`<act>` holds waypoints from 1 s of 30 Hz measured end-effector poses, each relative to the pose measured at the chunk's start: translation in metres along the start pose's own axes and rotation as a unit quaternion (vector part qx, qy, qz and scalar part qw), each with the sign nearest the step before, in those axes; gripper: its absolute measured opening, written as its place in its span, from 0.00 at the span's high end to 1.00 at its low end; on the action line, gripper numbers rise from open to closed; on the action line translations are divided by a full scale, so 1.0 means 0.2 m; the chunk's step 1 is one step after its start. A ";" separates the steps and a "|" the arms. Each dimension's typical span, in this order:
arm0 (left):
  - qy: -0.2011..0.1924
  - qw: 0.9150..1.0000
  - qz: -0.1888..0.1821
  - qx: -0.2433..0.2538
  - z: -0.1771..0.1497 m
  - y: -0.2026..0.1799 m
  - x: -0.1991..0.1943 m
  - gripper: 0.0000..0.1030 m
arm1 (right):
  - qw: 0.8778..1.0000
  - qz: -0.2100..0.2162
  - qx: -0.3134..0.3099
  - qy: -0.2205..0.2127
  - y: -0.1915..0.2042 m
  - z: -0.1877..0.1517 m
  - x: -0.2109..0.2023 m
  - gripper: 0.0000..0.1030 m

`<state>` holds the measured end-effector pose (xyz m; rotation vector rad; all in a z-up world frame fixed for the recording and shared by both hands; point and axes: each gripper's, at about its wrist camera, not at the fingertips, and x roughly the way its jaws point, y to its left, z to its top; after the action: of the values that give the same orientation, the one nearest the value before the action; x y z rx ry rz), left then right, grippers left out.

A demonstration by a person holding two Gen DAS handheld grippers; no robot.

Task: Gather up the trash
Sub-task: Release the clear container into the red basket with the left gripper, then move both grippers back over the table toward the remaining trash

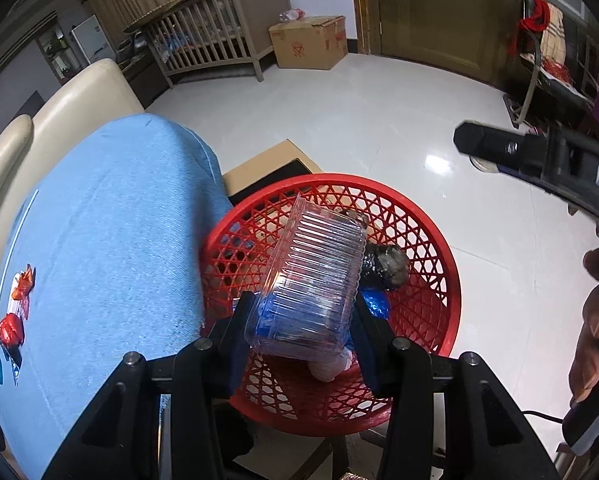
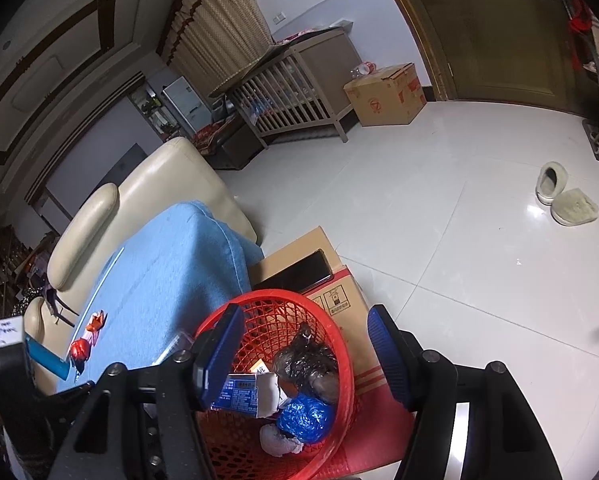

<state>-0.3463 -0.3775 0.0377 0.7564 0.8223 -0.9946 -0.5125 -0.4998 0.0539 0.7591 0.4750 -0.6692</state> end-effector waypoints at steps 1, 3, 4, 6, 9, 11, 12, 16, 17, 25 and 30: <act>0.001 1.000 -0.001 0.001 0.00 0.00 0.01 0.54 | 1.000 -0.001 0.001 -0.002 0.00 0.00 0.00 0.34; 0.004 1.000 -0.001 0.005 0.00 -0.01 0.02 0.53 | 1.000 -0.002 0.004 -0.005 -0.01 0.01 -0.02 0.33; 0.007 1.000 -0.003 0.006 0.00 -0.02 0.03 0.53 | 1.000 -0.003 0.005 -0.007 -0.01 0.01 -0.02 0.32; 0.011 1.000 -0.003 0.008 0.00 -0.03 0.04 0.53 | 1.000 -0.003 0.008 -0.009 -0.02 0.02 -0.02 0.32; 0.020 1.000 -0.010 0.013 -0.01 -0.04 0.07 0.53 | 1.000 -0.003 0.010 -0.011 -0.03 0.02 -0.03 0.32; 0.025 1.000 -0.012 0.015 -0.01 -0.05 0.08 0.52 | 1.000 -0.003 0.011 -0.012 -0.03 0.03 -0.03 0.32; 0.029 0.999 -0.015 0.017 -0.02 -0.06 0.09 0.52 | 1.000 -0.003 0.011 -0.012 -0.03 0.03 -0.03 0.32; 0.036 0.999 -0.025 0.010 -0.01 -0.06 0.13 0.47 | 1.000 -0.001 0.010 -0.012 -0.02 0.03 -0.03 0.32; 0.040 0.999 -0.028 0.007 -0.01 -0.05 0.14 0.37 | 1.000 0.000 0.010 -0.012 -0.02 0.03 -0.03 0.32; 0.034 0.998 -0.044 -0.039 -0.01 0.08 0.10 0.27 | 1.000 0.009 -0.003 -0.008 0.06 0.03 -0.02 0.32; 0.010 0.995 -0.038 -0.088 -0.02 0.26 0.02 0.27 | 0.999 0.013 -0.029 0.013 0.17 0.01 0.03 0.27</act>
<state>-0.2975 -0.3565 0.0410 0.5873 0.9483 -0.9700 -0.4838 -0.4853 0.0681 0.7186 0.5047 -0.6195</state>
